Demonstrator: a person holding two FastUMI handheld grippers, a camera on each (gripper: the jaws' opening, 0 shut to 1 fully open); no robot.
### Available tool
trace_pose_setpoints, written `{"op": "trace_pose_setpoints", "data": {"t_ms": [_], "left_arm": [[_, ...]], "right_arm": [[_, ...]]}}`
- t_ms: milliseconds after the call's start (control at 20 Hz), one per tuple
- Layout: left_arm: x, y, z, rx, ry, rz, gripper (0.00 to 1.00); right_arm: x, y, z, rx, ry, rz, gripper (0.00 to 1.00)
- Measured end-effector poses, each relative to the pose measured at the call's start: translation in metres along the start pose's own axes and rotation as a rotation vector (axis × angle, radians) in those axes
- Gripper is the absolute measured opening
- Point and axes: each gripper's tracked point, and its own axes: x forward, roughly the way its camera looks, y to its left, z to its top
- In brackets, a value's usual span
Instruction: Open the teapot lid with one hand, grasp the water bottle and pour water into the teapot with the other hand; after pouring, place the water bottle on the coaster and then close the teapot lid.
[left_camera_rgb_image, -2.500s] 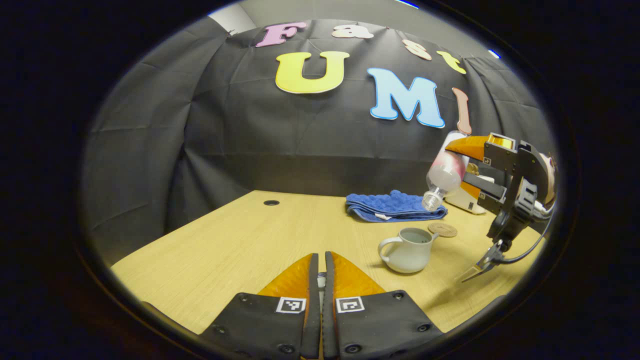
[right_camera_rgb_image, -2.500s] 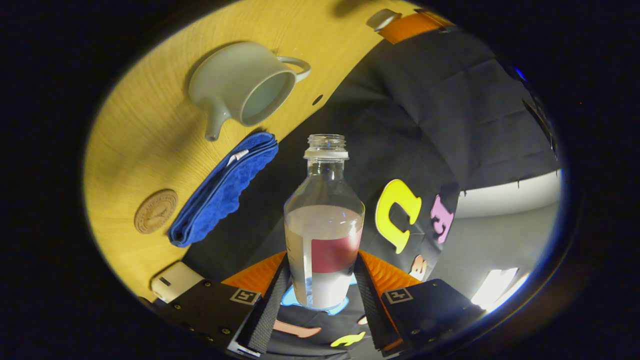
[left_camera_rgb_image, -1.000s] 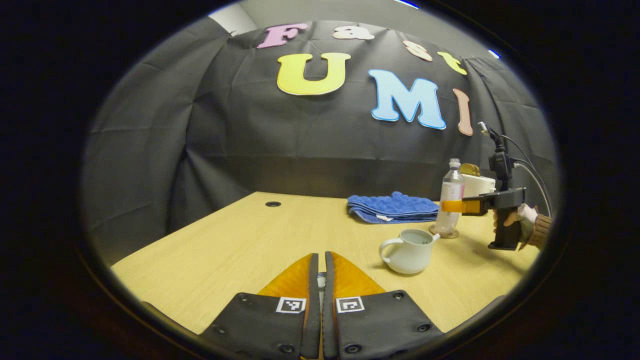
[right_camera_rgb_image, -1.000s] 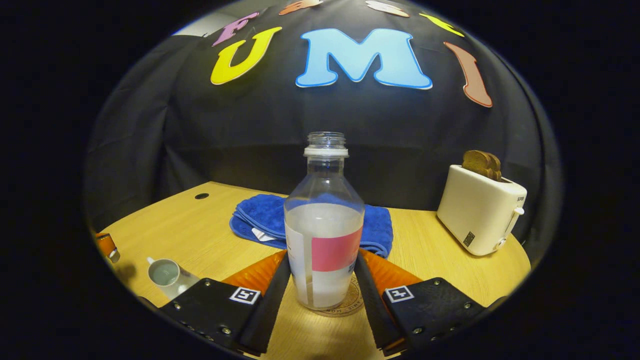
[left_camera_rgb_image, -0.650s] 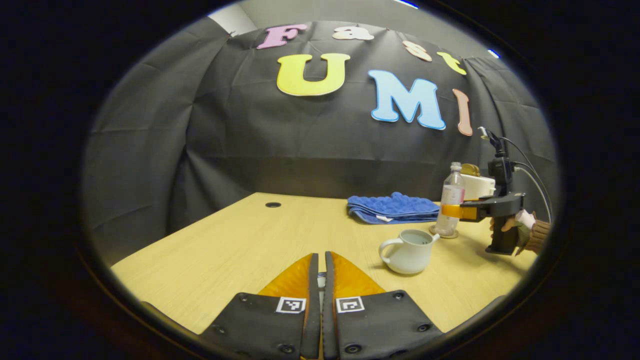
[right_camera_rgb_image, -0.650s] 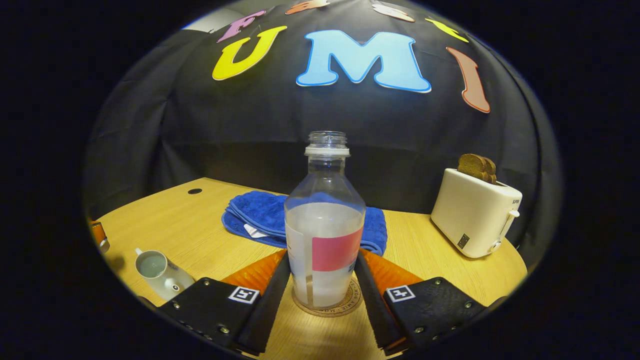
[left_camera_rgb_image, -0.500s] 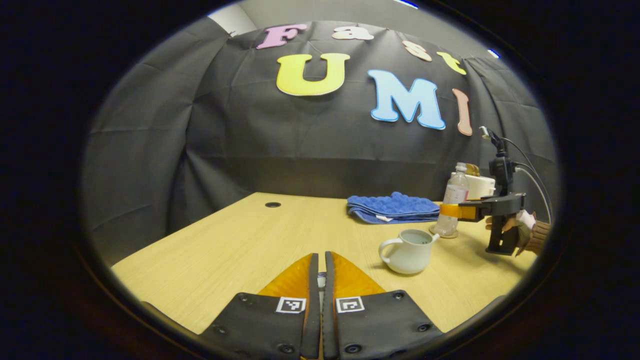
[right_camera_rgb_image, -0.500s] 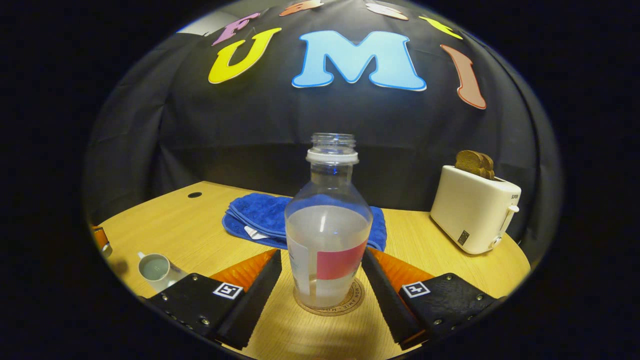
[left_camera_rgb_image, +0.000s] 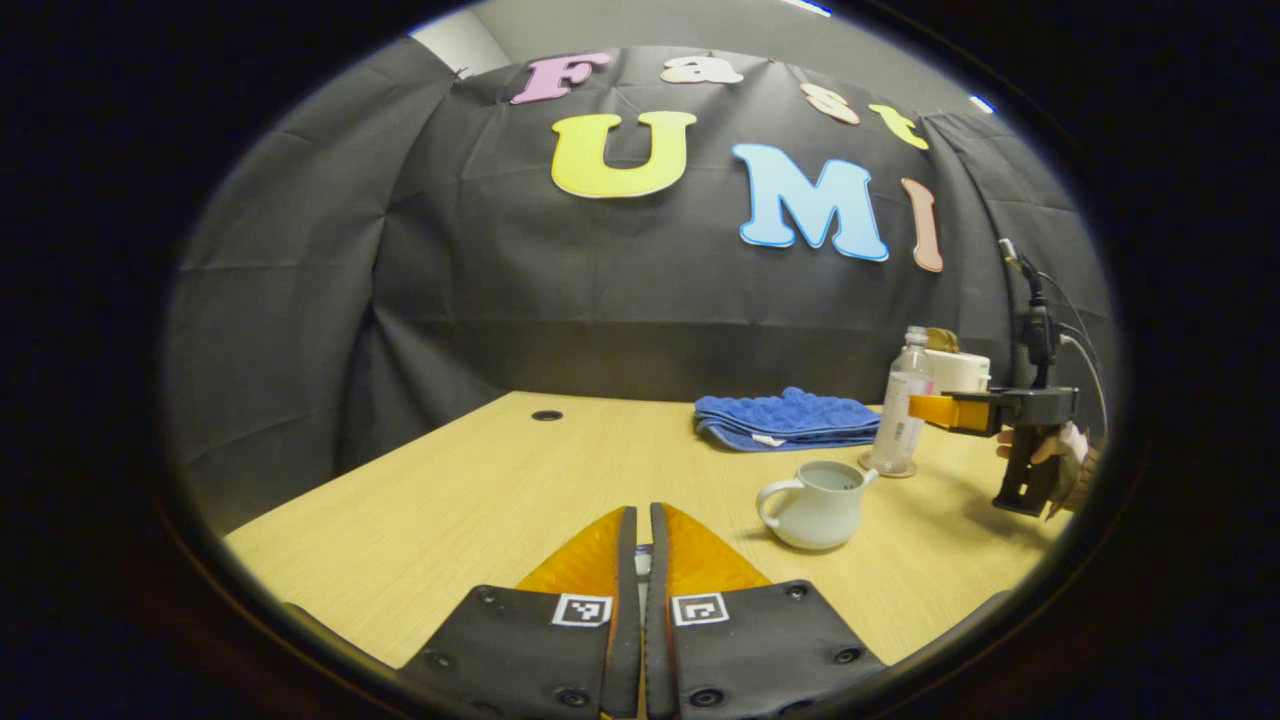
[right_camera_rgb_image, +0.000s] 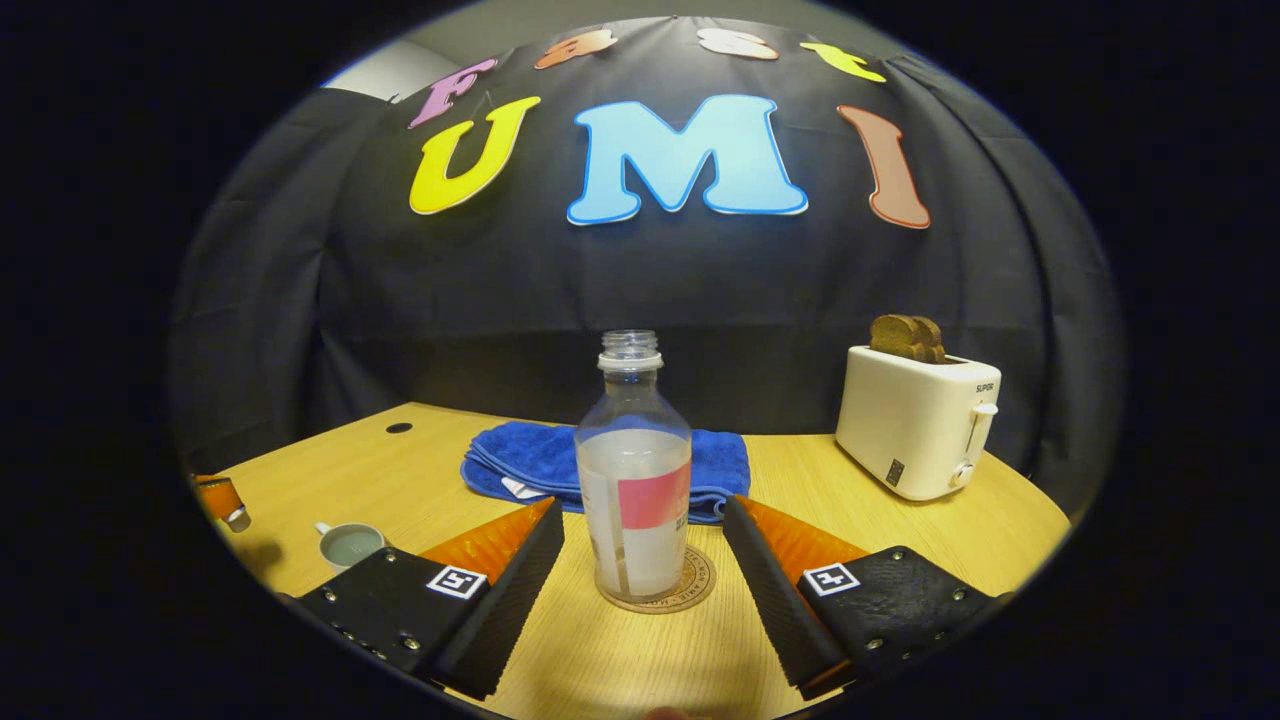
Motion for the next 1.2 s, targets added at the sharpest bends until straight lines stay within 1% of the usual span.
{"op": "trace_pose_setpoints", "data": {"t_ms": [50,300,500,700,850,950,1200], "left_arm": [[0.0,0.0,0.0,0.001,-0.003,0.0,0.08],[0.007,0.001,0.0,0.02,0.004,0.008,0.09],[0.013,-0.013,0.011,0.041,-0.008,-0.005,0.09],[0.021,-0.039,0.034,0.067,-0.046,-0.037,0.08],[0.031,-0.065,0.048,0.071,-0.076,-0.073,0.09],[0.038,-0.082,0.055,0.072,-0.089,-0.097,0.09],[0.06,-0.122,0.06,0.066,-0.102,-0.157,0.09]], "right_arm": [[-0.007,0.002,0.002,-0.002,-0.017,-0.008,0.99],[-0.04,0.011,0.008,-0.055,-0.093,-0.049,0.99],[-0.053,0.015,0.012,-0.09,-0.159,-0.085,0.99],[-0.058,0.017,0.016,-0.092,-0.216,-0.099,0.99],[-0.062,0.013,0.016,-0.091,-0.227,-0.115,0.99],[-0.065,0.011,0.015,-0.072,-0.228,-0.112,0.99],[-0.07,0.005,0.016,-0.056,-0.229,-0.119,0.99]]}}
